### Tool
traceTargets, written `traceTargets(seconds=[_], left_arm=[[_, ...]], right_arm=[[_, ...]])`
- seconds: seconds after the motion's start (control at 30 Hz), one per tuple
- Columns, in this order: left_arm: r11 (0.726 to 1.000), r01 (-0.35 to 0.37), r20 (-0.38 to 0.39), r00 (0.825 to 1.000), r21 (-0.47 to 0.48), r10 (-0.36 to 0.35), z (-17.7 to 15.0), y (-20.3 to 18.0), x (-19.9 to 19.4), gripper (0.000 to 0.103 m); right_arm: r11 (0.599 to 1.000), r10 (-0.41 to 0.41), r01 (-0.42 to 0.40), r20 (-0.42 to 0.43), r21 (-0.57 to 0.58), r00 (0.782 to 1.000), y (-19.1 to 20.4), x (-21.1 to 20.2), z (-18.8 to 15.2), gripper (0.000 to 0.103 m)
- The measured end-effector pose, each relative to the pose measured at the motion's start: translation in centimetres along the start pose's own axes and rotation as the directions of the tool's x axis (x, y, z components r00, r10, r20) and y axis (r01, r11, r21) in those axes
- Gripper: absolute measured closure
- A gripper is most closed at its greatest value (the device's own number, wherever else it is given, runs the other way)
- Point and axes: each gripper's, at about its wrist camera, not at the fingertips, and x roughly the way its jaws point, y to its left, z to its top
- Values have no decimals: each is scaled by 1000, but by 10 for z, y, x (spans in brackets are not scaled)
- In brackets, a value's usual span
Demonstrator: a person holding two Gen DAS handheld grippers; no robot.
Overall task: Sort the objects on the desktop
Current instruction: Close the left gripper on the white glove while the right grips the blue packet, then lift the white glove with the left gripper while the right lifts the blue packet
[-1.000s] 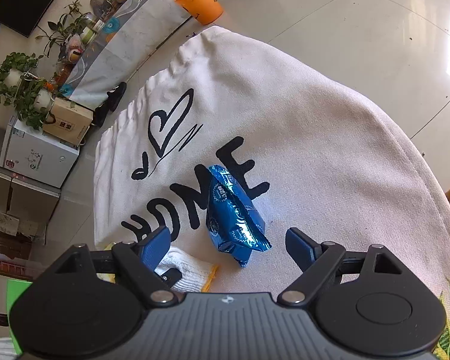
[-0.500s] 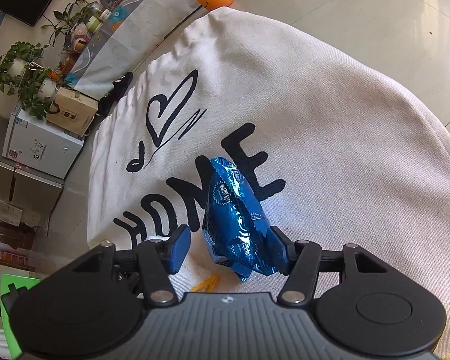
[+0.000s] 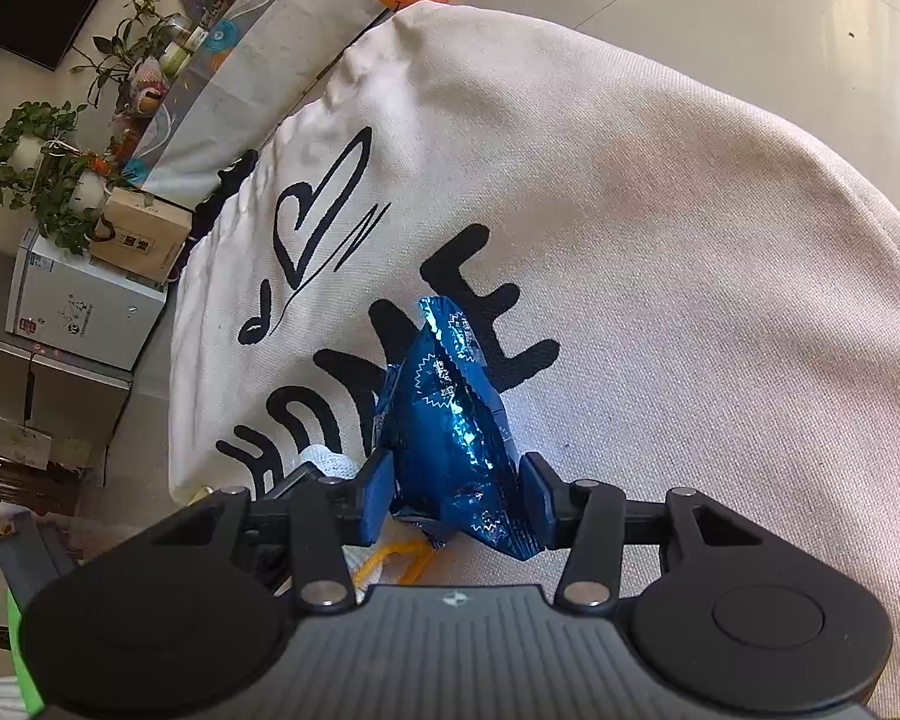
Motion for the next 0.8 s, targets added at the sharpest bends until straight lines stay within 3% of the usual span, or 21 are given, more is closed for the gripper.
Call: traceTargets(seconds=[0.1, 0.4, 0.57, 0.67, 0.8], left_arm=[[999, -9, -11, 1000, 37, 10, -3, 6, -2, 0], [1000, -2, -83, 997, -5, 2, -16, 41, -13, 0], [999, -15, -94, 995, 52, 20, -30, 49, -19, 0], [999, 18, -73, 997, 51, -14, -32, 53, -21, 0], [997, 71, -58, 996, 36, -69, -30, 48, -23, 0]], right_arm=[[1000, -15, 15, -2, 0, 1000, -1, -3, 1, 57], [997, -69, 70, -50, 21, 996, -7, -18, -9, 57], [996, -83, 86, -74, 37, 994, -14, -29, -20, 57], [996, -68, 71, -61, 61, 996, -19, -30, -19, 53], [993, -82, 86, -47, 78, 995, -21, -27, -17, 37]])
